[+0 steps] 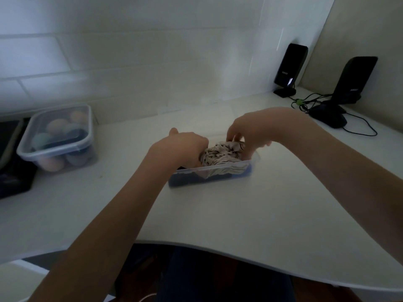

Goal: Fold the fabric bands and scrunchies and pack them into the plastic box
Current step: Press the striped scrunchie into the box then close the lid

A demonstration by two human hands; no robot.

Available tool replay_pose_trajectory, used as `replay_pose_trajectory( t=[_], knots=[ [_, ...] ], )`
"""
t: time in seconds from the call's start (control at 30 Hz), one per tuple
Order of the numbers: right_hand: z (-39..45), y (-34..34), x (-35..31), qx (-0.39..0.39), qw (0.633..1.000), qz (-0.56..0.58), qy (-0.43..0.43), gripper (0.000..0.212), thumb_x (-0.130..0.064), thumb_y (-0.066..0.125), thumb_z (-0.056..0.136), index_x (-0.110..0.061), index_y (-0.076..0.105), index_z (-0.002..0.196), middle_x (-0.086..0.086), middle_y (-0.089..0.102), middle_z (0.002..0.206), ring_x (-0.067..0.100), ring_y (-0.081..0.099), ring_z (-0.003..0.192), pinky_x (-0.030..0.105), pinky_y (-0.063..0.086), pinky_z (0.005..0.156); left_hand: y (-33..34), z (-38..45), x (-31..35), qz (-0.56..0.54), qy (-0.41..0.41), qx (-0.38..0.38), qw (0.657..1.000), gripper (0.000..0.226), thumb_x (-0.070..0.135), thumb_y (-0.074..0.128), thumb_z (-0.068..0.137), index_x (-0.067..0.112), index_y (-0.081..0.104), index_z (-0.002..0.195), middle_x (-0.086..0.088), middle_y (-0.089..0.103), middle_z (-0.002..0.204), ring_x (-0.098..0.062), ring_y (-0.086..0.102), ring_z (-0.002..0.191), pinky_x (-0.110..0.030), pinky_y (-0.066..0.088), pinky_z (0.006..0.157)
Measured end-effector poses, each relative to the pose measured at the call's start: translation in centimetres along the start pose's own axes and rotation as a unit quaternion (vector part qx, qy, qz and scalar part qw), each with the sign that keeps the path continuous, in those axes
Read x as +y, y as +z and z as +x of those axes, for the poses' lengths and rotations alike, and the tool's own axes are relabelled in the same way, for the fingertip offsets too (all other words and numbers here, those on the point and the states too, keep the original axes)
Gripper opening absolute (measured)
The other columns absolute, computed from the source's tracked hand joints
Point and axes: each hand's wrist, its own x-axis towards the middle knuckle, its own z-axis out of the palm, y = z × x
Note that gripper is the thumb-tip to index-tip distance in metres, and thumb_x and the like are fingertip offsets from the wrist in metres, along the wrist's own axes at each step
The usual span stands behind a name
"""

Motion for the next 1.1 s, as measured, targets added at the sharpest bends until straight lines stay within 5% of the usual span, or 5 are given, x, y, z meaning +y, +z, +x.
replay_pose_trajectory(
  t=[0.13,0.33,0.73,0.9,1.1],
  knots=[
    [0.1,-0.4,-1.3,0.047,0.996,0.015,-0.071,0.055,-0.024,0.073,0.073,-0.029,0.054,0.125,-0.010,0.061,0.123,0.012,0.053,0.099,0.027,0.043,0.082,-1.4,-0.4,0.5,-0.011,0.010,-0.034,0.999,0.053,0.052,0.068,0.074,0.021,0.053,0.115,0.001,0.059,0.109,-0.019,0.050,0.094,-0.034,0.031,0.083],
    [0.6,0.5,-2.0,-0.014,0.996,-0.028,-0.084,0.060,-0.028,0.064,0.081,-0.027,0.041,0.137,-0.001,0.054,0.129,0.014,0.046,0.096,0.028,0.037,0.079,-4.0,-3.8,-2.3,-0.212,0.013,0.008,0.977,0.059,0.018,0.077,0.074,0.017,0.054,0.128,0.002,0.062,0.122,-0.009,0.059,0.100,-0.026,0.046,0.090],
    [1.1,0.4,-1.9,-0.027,0.996,-0.020,-0.086,0.054,-0.027,0.064,0.082,-0.027,0.045,0.132,-0.004,0.055,0.121,0.014,0.047,0.093,0.028,0.038,0.079,-1.2,-2.5,-1.8,-0.015,-0.037,0.044,0.998,0.044,0.009,0.071,0.066,0.017,0.065,0.109,-0.008,0.066,0.107,-0.027,0.063,0.096,-0.040,0.055,0.084],
    [0.3,-0.7,-0.8,0.034,0.983,0.142,-0.112,0.055,-0.032,0.077,0.071,-0.035,0.055,0.121,-0.015,0.058,0.108,0.009,0.057,0.106,0.028,0.045,0.093,-1.3,-2.8,-2.0,-0.040,-0.044,0.041,0.997,0.043,0.012,0.073,0.068,0.015,0.065,0.110,-0.008,0.068,0.105,-0.025,0.064,0.093,-0.040,0.055,0.084],
    [1.6,0.9,-3.3,0.080,0.979,0.096,-0.163,0.040,-0.030,0.070,0.076,-0.026,0.061,0.115,-0.006,0.066,0.108,0.015,0.060,0.096,0.030,0.050,0.085,-1.3,-2.9,-1.9,-0.067,-0.045,0.053,0.995,0.044,0.019,0.075,0.068,0.018,0.064,0.111,-0.003,0.068,0.106,-0.022,0.063,0.096,-0.037,0.054,0.085]
  ],
)
